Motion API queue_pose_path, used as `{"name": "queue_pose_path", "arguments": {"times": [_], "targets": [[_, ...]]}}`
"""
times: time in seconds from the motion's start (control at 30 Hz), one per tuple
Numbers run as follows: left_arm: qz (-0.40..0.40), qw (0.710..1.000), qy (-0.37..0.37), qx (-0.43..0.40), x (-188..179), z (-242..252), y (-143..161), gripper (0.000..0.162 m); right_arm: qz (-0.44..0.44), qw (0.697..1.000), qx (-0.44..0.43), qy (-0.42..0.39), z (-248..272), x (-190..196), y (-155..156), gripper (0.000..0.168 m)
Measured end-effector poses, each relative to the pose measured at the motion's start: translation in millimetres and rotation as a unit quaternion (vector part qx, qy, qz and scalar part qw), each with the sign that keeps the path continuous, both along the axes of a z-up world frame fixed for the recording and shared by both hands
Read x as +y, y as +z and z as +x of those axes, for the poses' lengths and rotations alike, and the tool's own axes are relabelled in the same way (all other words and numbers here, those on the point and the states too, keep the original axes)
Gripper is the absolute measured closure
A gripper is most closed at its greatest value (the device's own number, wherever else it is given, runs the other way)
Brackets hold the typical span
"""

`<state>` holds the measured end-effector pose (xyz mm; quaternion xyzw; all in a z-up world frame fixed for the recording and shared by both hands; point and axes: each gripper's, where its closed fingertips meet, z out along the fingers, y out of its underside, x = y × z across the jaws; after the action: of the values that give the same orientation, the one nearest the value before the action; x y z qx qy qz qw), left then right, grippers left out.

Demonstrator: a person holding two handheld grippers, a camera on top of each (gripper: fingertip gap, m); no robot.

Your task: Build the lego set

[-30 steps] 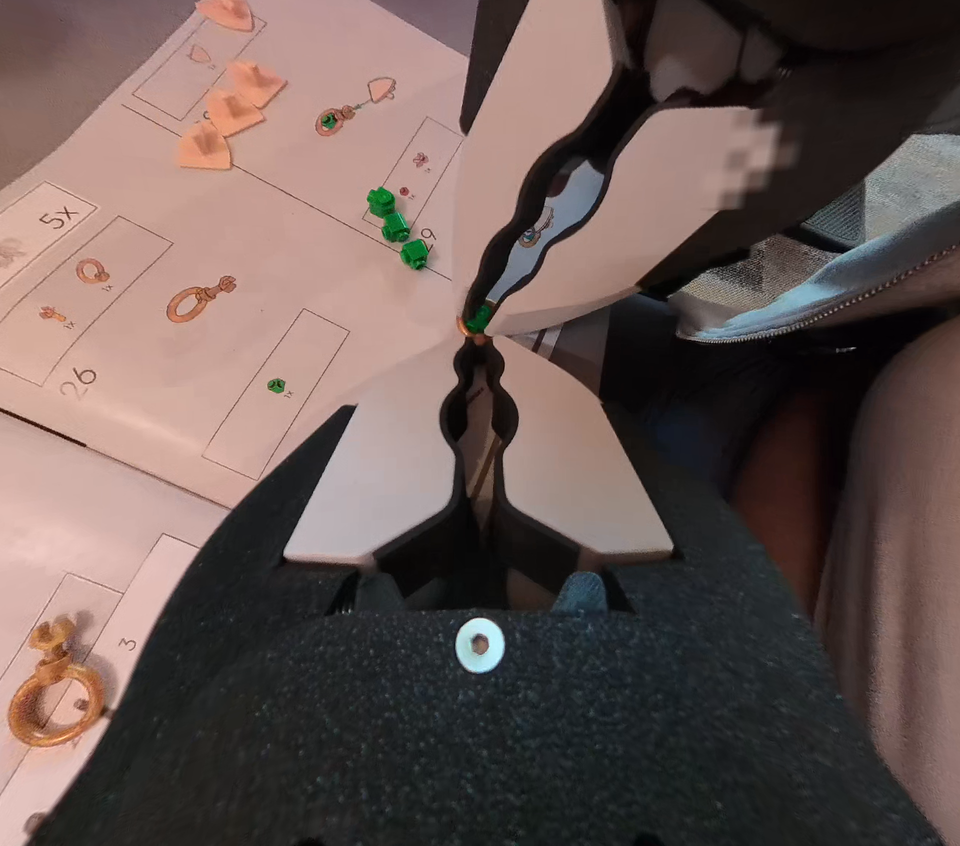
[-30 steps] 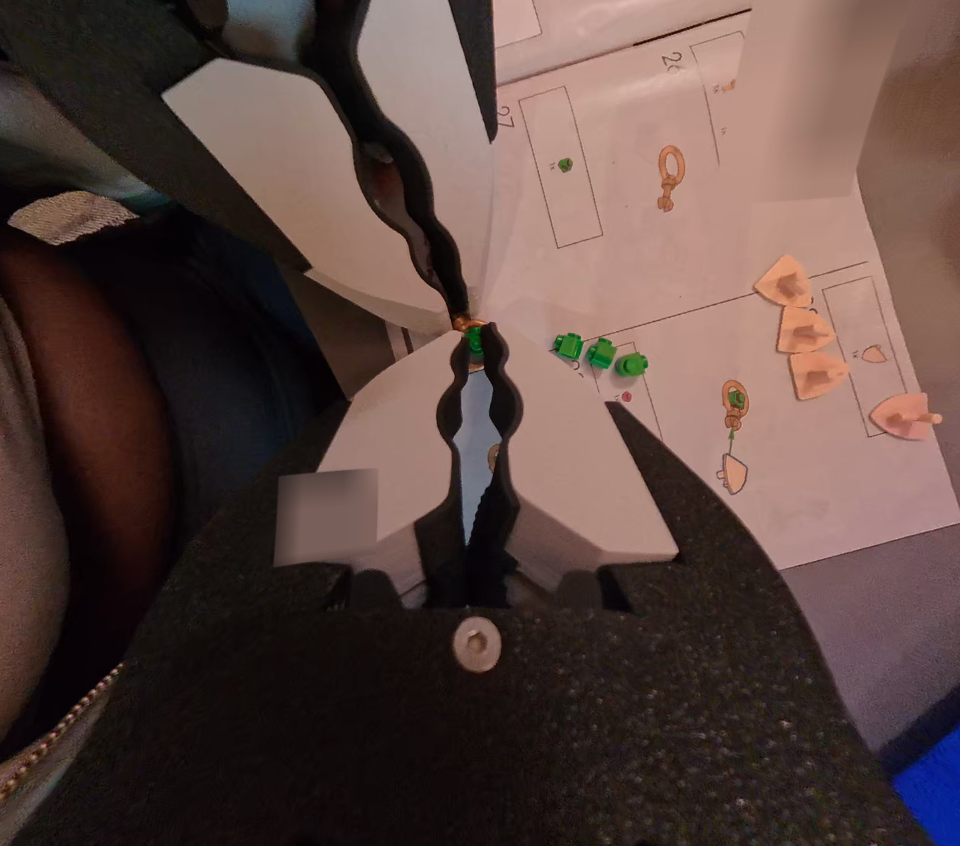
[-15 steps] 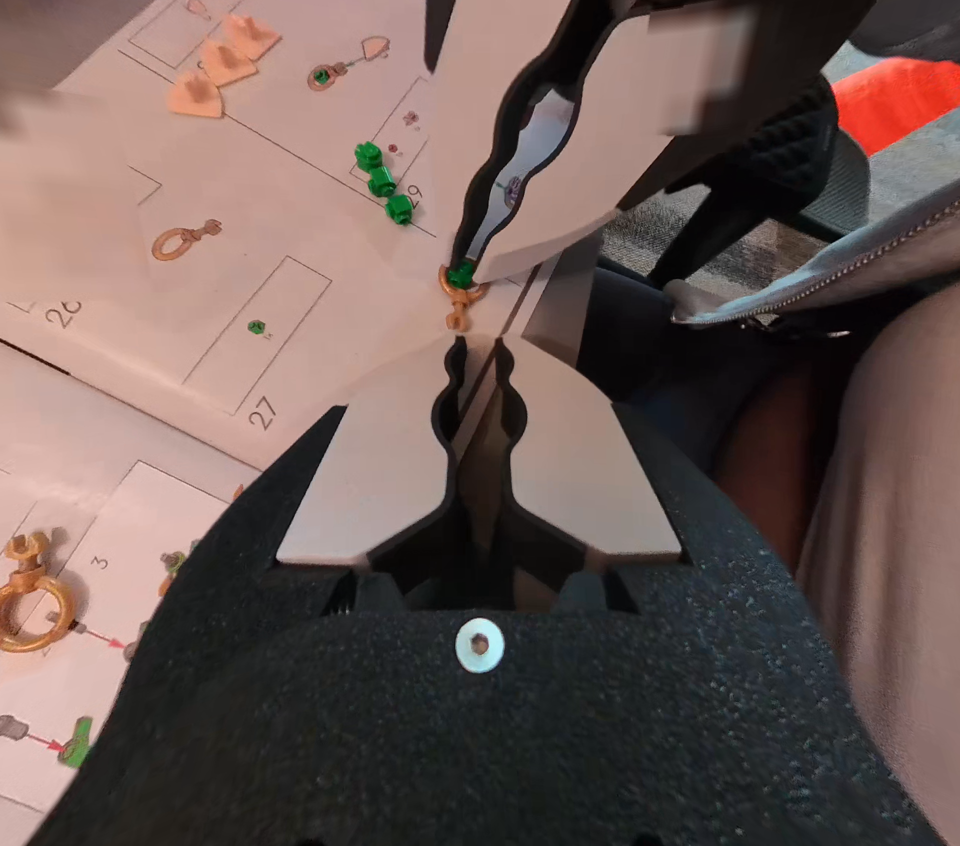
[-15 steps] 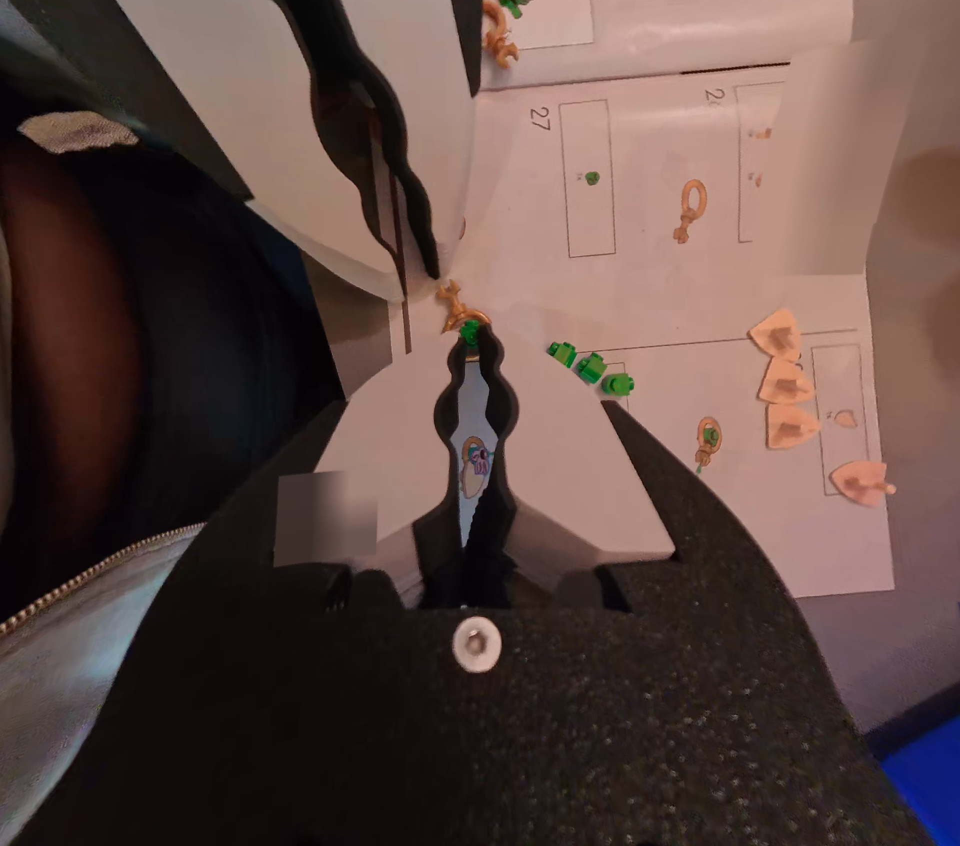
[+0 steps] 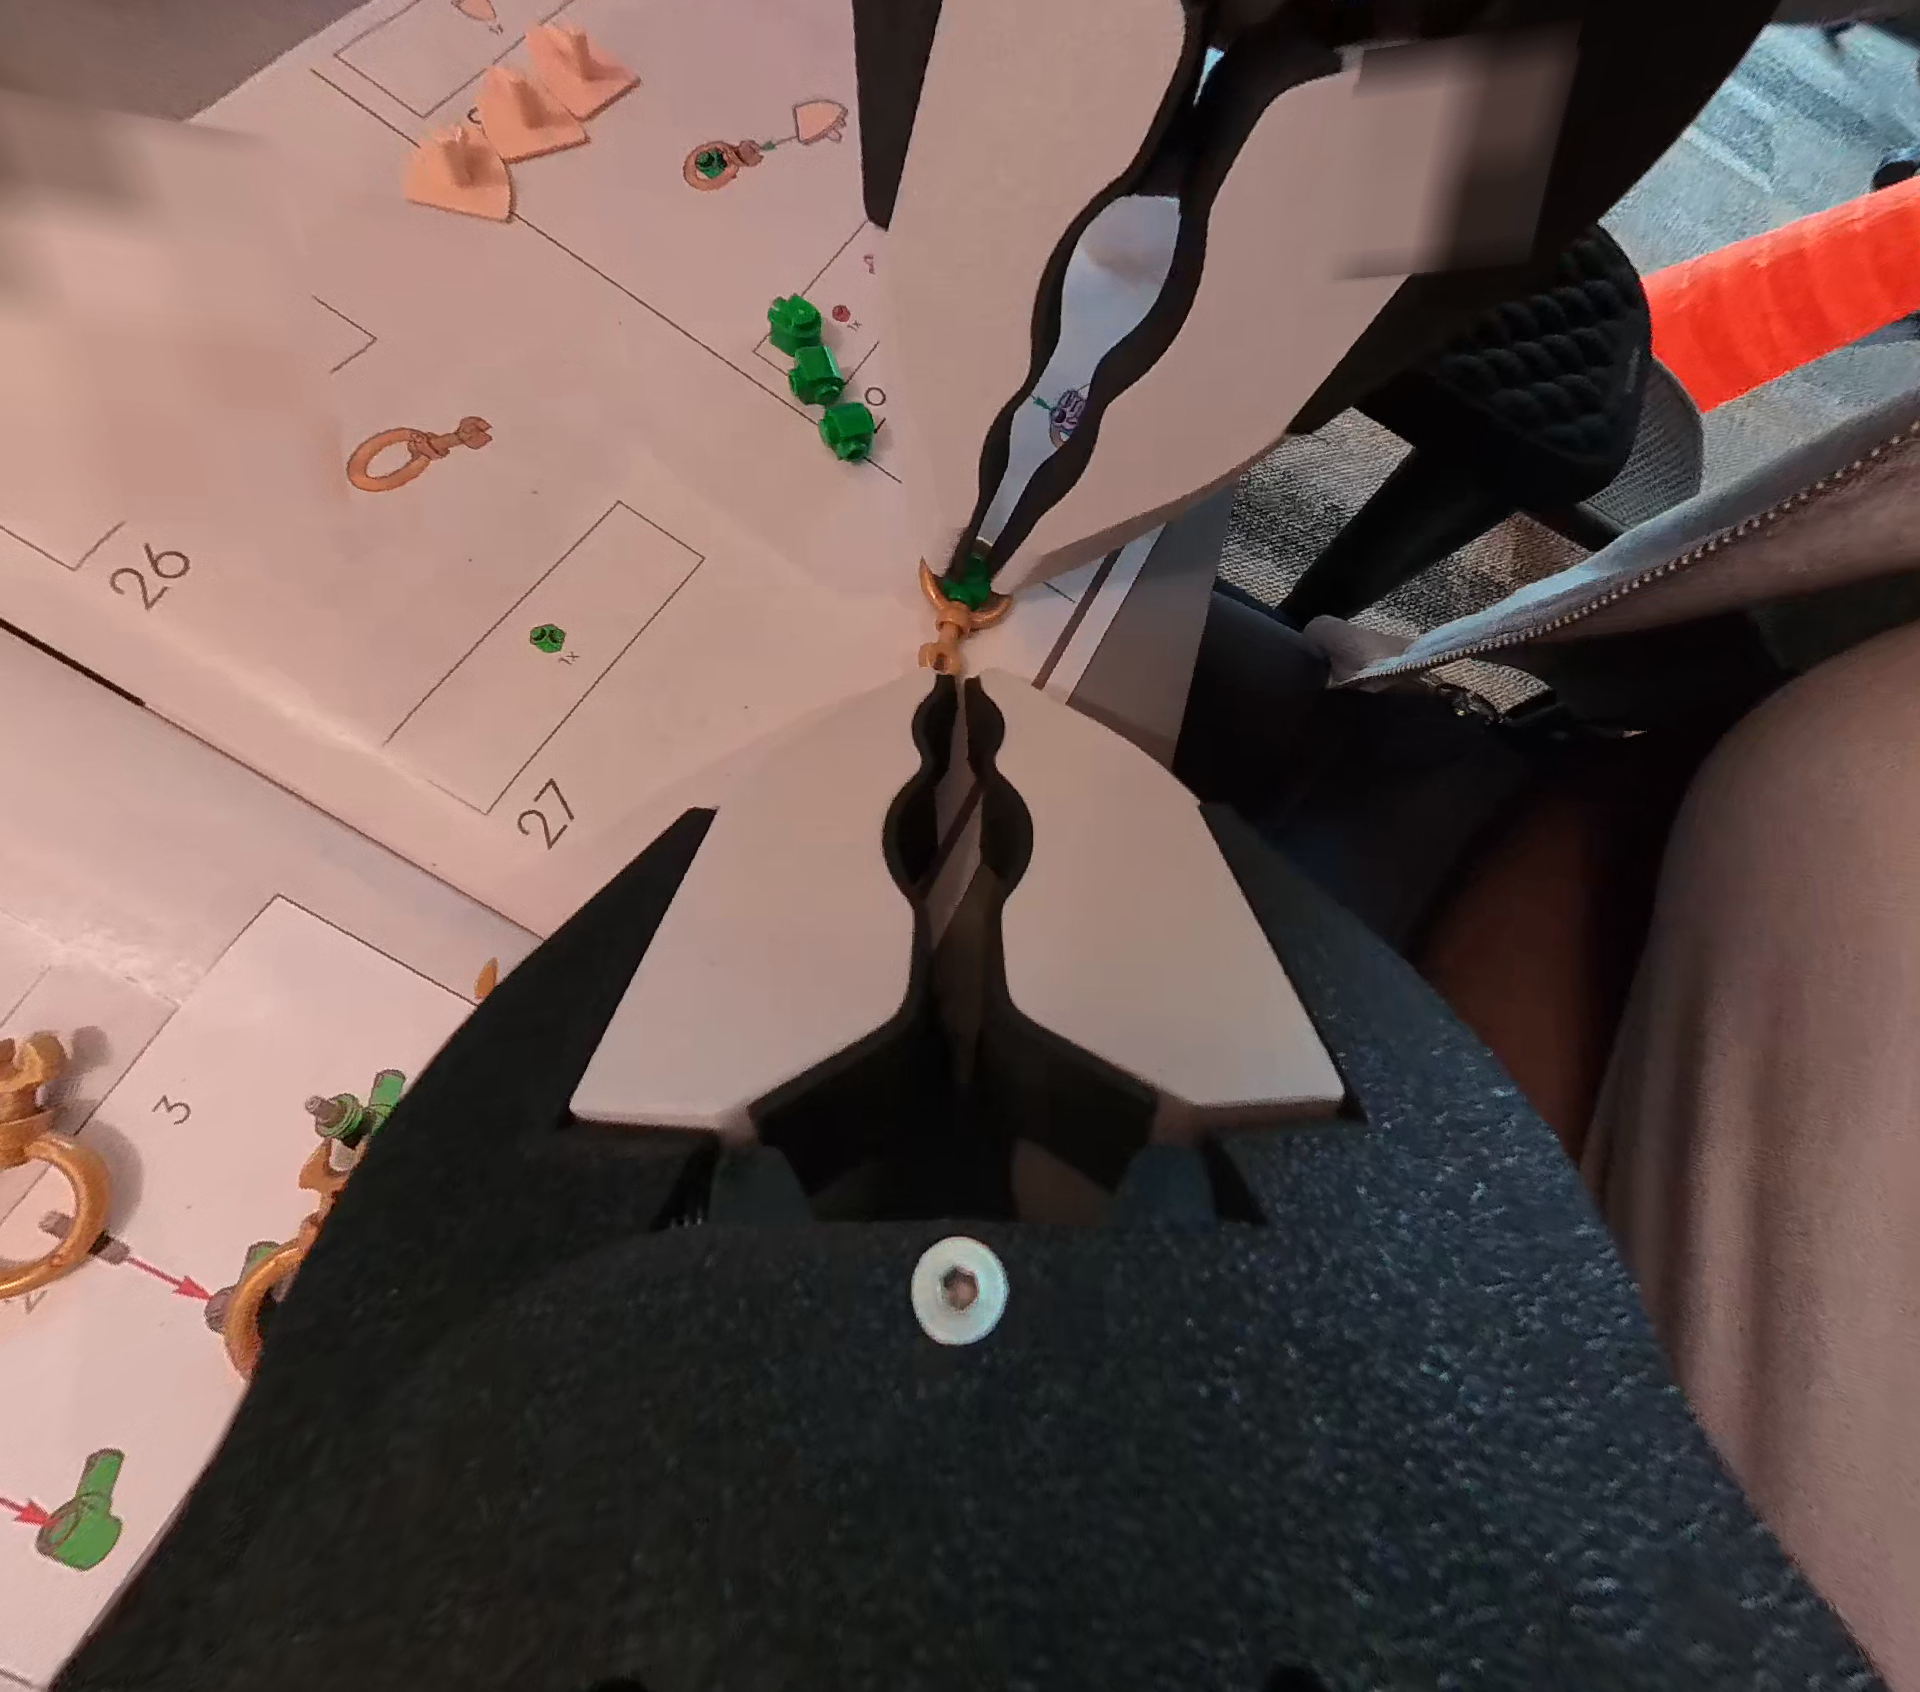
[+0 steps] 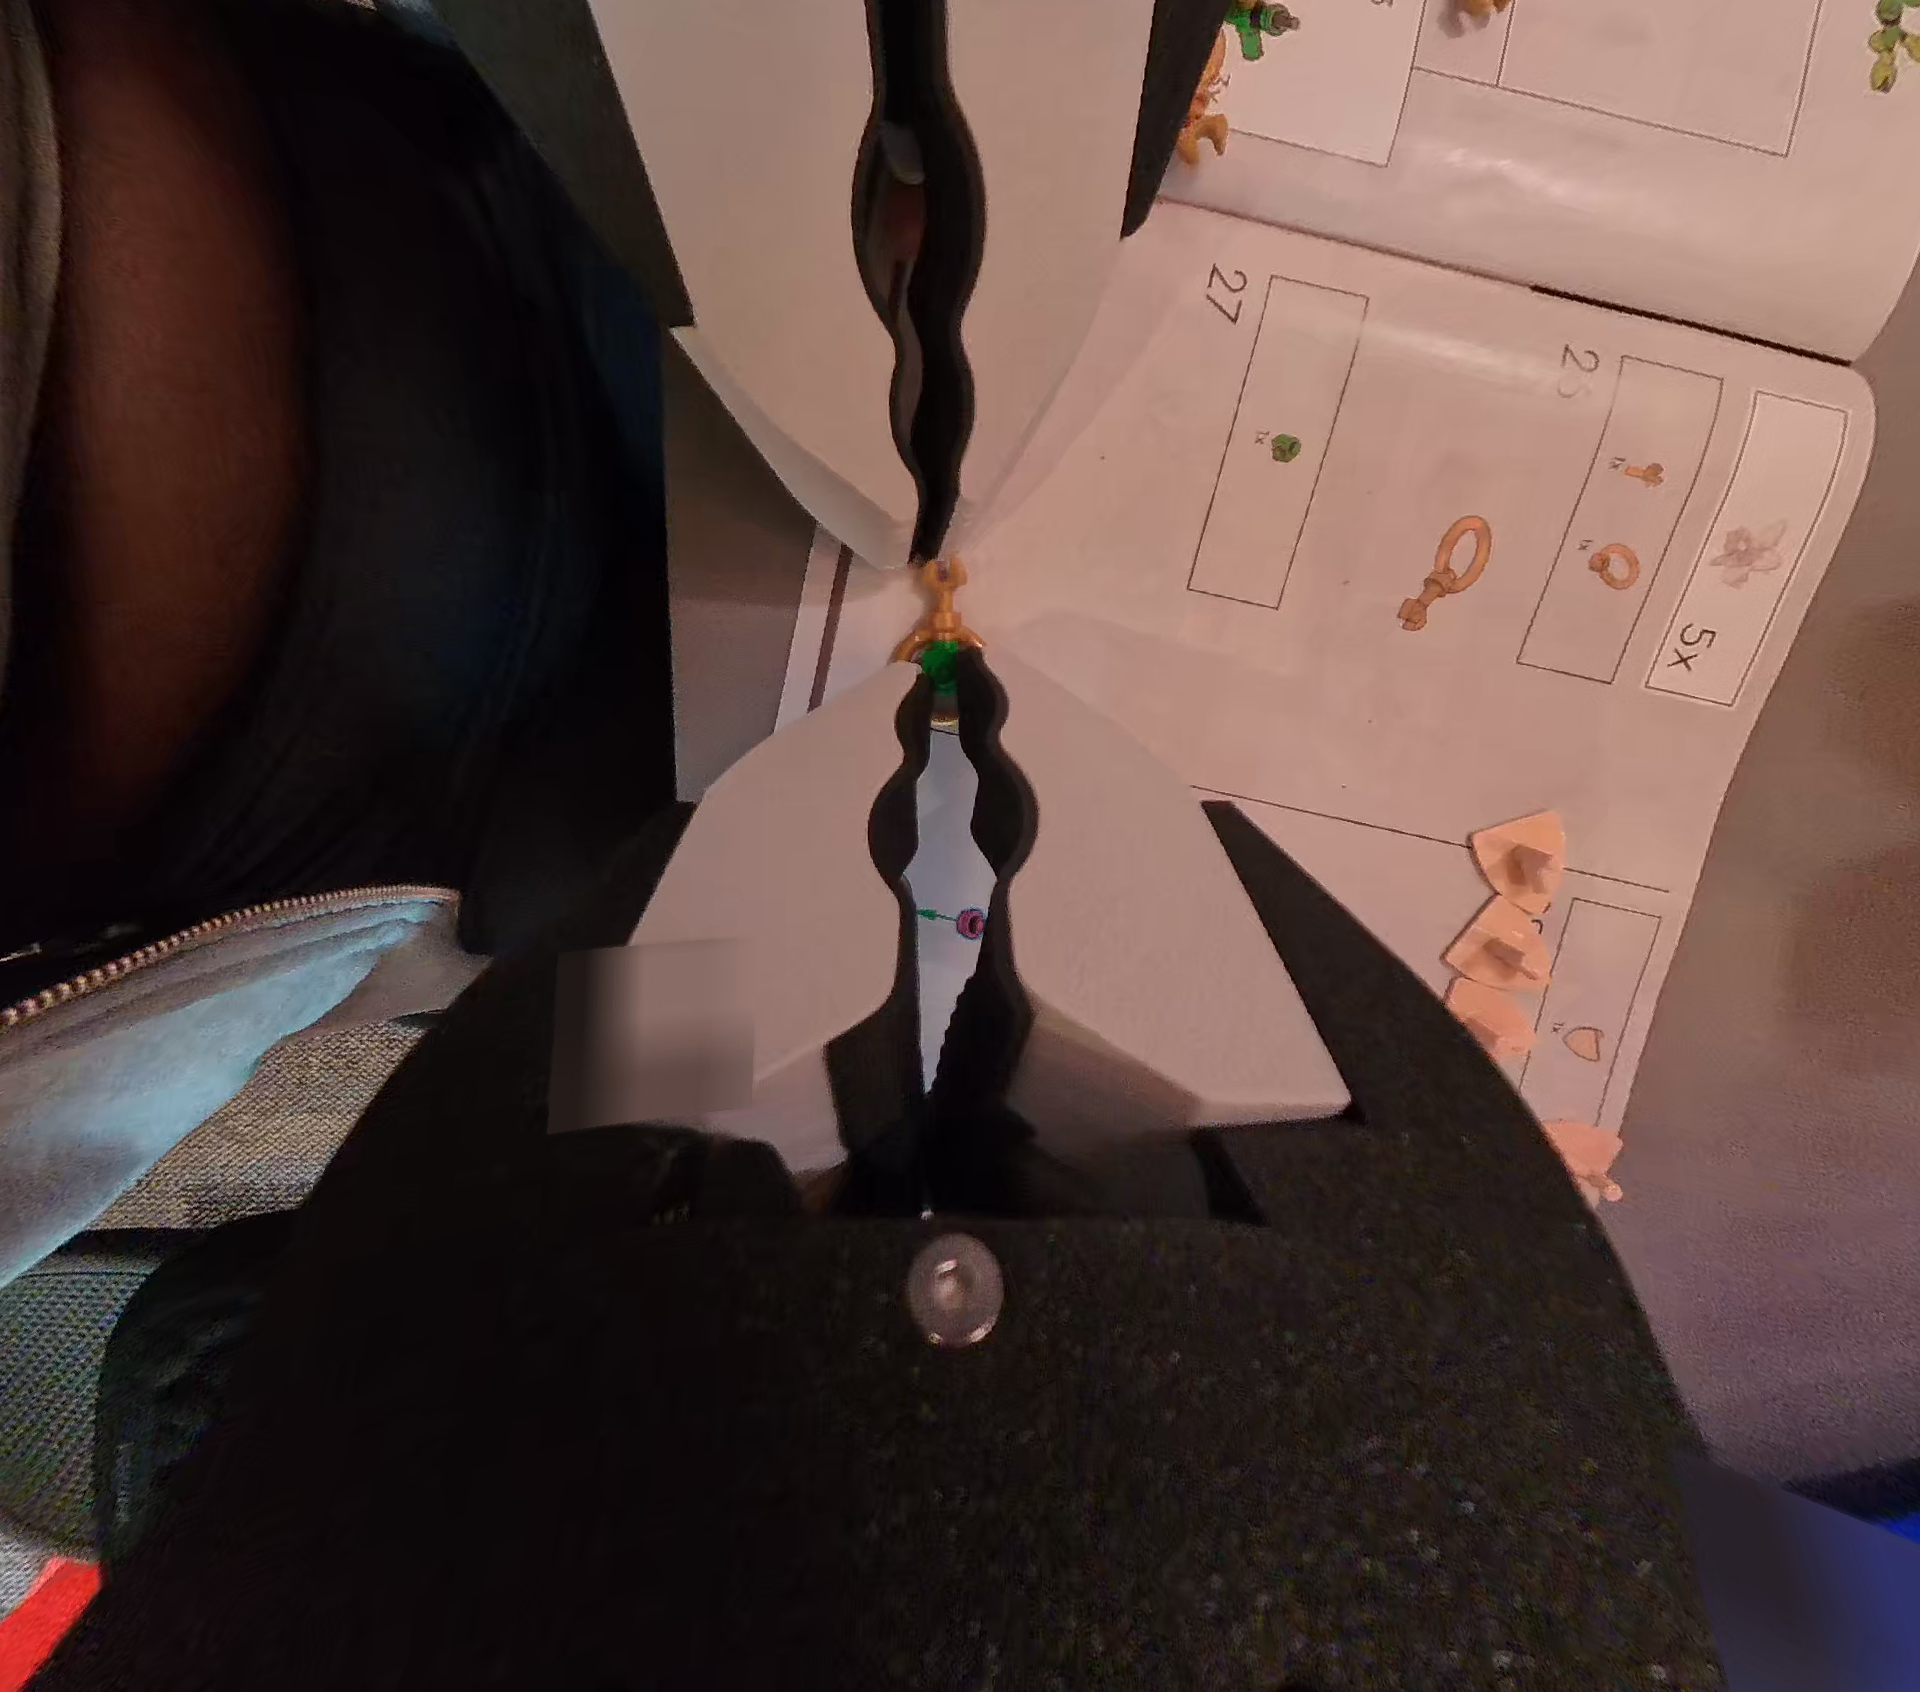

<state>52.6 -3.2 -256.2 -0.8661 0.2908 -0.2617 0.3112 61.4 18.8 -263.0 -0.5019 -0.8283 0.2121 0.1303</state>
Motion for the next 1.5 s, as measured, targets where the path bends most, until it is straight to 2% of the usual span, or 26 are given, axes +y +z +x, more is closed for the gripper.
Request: {"name": "queue_pose_path", "arguments": {"times": [1.03,1.13,1.33,1.43,1.5], "targets": [[-0.011,0.999,0.014,-0.027,4,0,0,0.162,-0.005,0.999,0.031,-0.011,-2,-3,0,0.163],[-0.005,1.0,0.011,-0.019,4,1,0,0.162,0.0,0.999,0.037,-0.007,-4,-6,1,0.167],[-0.015,0.999,0.019,-0.03,4,1,0,0.162,-0.018,0.998,0.055,-0.027,-3,-4,1,0.167],[-0.022,0.999,0.028,-0.039,4,-1,1,0.162,-0.023,0.997,0.07,-0.038,-3,1,7,0.147],[-0.022,0.999,0.029,-0.039,4,-1,0,0.162,-0.061,0.994,0.082,-0.047,-2,-1,16,0.147]]}}
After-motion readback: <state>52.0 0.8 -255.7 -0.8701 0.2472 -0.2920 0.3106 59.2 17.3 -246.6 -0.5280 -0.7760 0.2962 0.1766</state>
